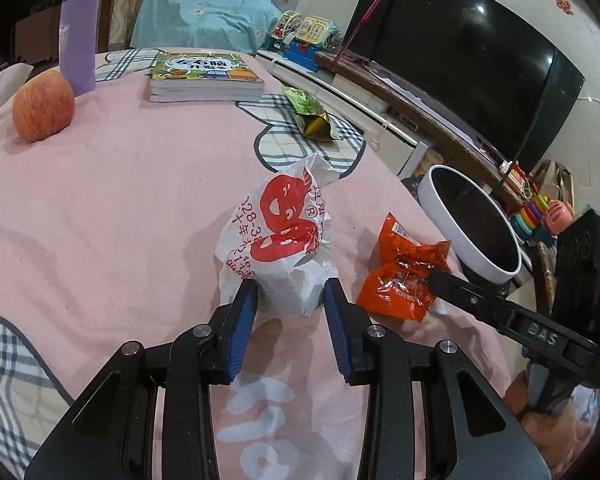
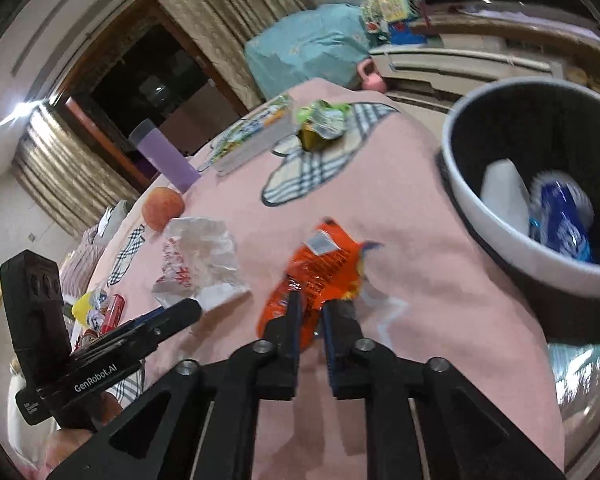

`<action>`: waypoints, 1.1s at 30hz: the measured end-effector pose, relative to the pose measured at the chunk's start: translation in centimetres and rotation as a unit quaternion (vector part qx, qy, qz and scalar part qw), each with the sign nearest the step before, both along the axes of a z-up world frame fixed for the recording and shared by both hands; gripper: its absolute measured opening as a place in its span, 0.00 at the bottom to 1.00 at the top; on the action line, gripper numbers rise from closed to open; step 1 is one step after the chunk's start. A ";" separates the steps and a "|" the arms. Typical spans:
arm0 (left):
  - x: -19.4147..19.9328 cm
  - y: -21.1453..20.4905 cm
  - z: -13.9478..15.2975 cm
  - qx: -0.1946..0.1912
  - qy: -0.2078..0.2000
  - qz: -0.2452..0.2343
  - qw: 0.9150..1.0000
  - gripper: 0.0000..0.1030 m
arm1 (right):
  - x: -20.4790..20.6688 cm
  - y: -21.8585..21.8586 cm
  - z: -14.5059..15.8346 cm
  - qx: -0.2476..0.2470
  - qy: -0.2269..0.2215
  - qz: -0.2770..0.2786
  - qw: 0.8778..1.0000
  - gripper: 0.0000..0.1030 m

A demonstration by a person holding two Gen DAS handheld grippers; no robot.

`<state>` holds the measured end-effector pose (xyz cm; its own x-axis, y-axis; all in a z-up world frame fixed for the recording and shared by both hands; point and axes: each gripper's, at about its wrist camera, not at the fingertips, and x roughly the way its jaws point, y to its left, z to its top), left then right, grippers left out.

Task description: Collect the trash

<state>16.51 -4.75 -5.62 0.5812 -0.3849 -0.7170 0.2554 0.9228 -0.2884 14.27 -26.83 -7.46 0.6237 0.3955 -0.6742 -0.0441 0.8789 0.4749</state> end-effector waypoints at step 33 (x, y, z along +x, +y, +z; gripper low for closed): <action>-1.8 -7.7 3.4 0.007 -0.035 -0.070 0.997 0.33 | -3.6 -4.5 4.8 -0.052 -0.078 -0.051 0.994 0.11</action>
<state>14.74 -12.41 -2.24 0.5704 -0.4568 -0.6826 0.4010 0.8802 -0.2539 10.68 -31.35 -2.66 0.7577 0.2582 -0.5994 -0.0189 0.9267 0.3753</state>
